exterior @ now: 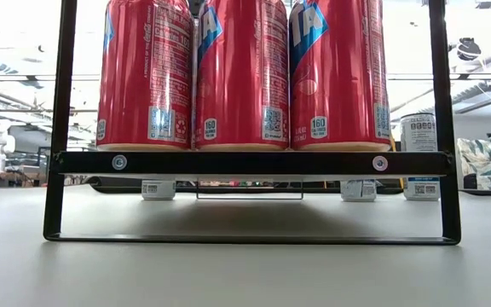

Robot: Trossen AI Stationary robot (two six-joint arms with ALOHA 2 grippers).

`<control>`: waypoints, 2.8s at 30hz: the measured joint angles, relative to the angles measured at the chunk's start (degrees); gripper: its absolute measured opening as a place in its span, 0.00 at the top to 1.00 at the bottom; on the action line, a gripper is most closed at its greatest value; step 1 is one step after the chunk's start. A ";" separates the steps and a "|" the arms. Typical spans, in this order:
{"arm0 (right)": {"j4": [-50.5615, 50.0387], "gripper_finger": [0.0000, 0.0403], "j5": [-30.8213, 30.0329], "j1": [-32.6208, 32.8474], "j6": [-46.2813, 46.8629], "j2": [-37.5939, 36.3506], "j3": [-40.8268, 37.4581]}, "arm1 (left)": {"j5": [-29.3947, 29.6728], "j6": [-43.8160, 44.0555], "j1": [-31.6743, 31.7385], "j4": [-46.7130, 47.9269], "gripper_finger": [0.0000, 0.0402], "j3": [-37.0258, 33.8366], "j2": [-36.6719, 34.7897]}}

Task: Sort soda cans
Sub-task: Put the left blue soda can on the shelf, then put the top blue soda can on the shelf and align it with the other blue soda can

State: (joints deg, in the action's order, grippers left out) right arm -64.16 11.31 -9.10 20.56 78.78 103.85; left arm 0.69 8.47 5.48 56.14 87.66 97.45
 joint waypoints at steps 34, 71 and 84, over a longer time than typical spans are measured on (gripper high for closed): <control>0.06 0.35 -1.05 0.00 0.64 0.67 -0.07 | 0.45 -0.25 -0.67 -0.95 0.43 0.04 1.96; 0.08 0.35 -1.14 -0.02 -0.35 0.63 -0.04 | 0.24 -1.53 -1.75 -1.76 0.24 0.16 1.72; 0.52 0.35 -3.80 -0.02 -1.74 0.59 -0.02 | 3.93 -0.50 -1.42 3.31 0.24 10.29 0.93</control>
State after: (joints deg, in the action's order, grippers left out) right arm -63.64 7.51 -9.13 18.82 79.37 103.83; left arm 4.61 7.98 4.05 59.44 97.95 98.39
